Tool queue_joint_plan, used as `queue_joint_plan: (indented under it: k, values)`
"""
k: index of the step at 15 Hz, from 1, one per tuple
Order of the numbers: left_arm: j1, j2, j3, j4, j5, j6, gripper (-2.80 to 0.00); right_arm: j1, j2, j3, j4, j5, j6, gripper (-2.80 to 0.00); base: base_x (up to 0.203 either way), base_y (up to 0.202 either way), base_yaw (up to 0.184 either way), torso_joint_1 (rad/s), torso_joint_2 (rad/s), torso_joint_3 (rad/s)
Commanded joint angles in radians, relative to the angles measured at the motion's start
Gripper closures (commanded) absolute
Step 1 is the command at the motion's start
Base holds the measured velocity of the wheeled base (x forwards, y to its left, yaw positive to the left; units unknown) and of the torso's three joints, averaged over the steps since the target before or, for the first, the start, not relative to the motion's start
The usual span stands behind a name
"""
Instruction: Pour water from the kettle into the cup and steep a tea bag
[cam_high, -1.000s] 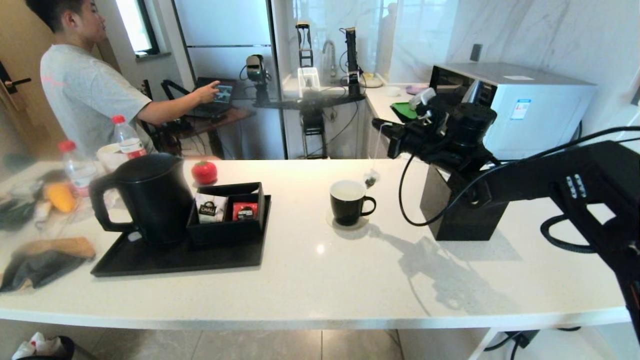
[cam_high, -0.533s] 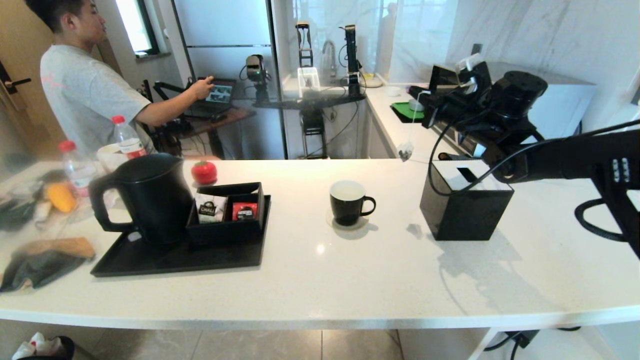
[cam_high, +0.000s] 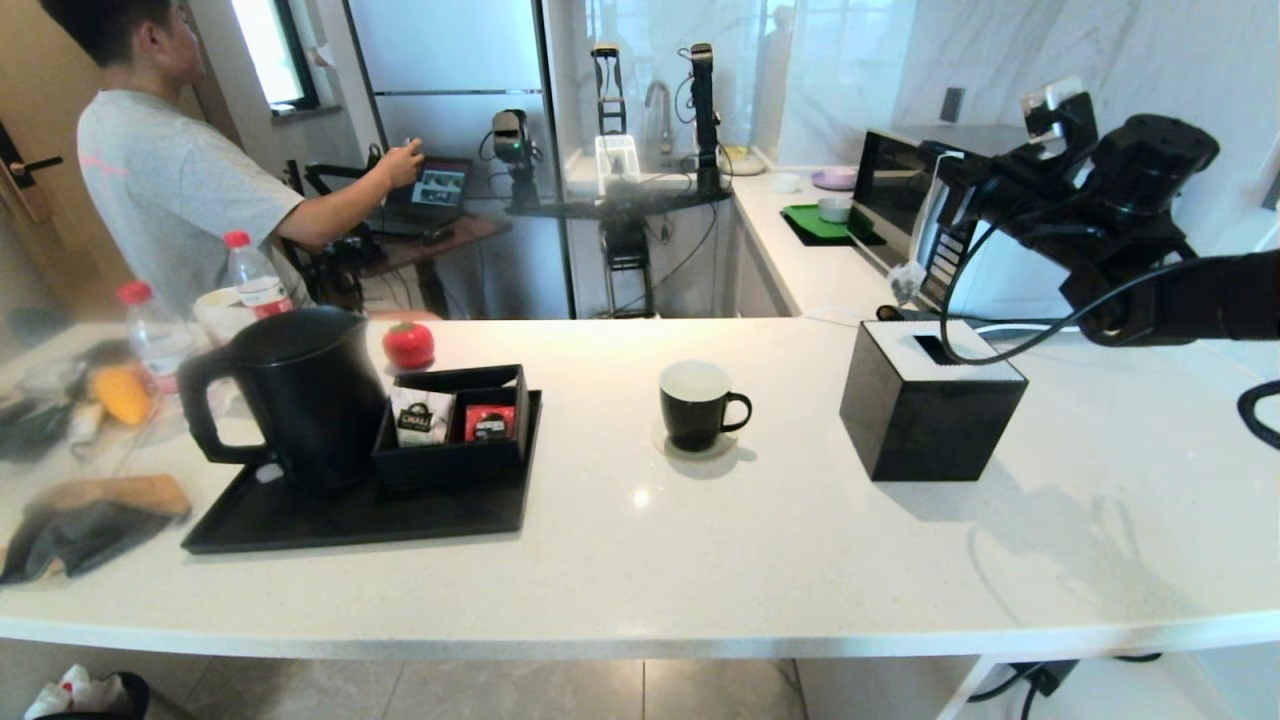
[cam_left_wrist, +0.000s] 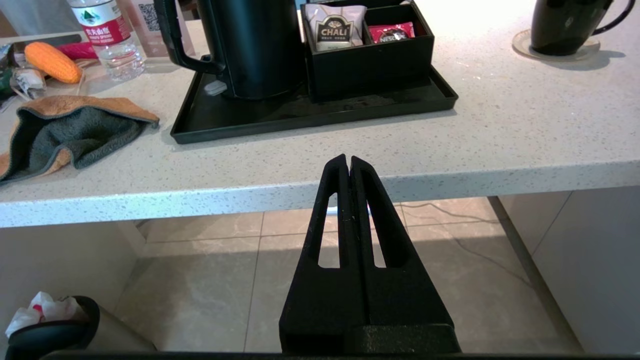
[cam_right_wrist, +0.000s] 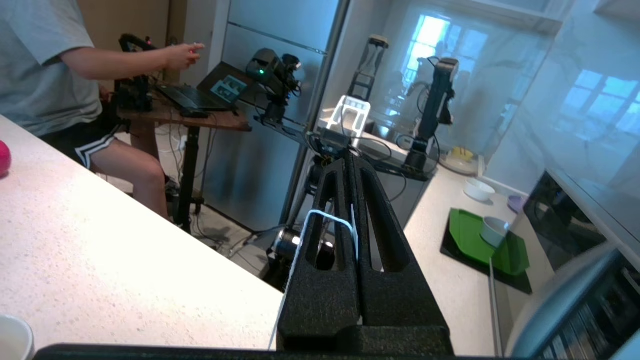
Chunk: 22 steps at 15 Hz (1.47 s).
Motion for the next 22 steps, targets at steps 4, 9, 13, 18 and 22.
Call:
queue_joint_plan:
  k: [4,9,13,18,22]
  values:
    - [0.000,0.000,0.000,0.000,-0.001,0.001,0.00,-0.029,-0.055,0.175,-0.078,0.003,-0.003,0.00,0.000,0.000,0.000,0.000,0.00,0.000]
    - [0.000,0.000,0.000,0.000,0.000,0.001,0.00,-0.056,-0.125,0.408,-0.190,0.003,-0.022,0.00,0.000,0.000,0.000,0.000,0.00,0.000]
    - [0.000,0.000,0.000,0.000,0.000,0.001,0.00,-0.067,-0.201,0.579,-0.271,0.005,-0.023,0.00,0.000,0.000,0.000,0.000,0.00,0.000]
    - [0.000,0.000,0.000,0.000,-0.001,0.001,0.00,-0.105,-0.244,0.614,-0.289,0.006,-0.020,0.00,0.000,0.000,0.000,0.000,0.00,0.000]
    - [0.000,0.000,0.000,0.000,0.000,0.000,0.00,-0.163,-0.272,0.625,-0.283,0.066,-0.018,0.00,0.000,0.000,0.000,0.000,0.00,0.000]
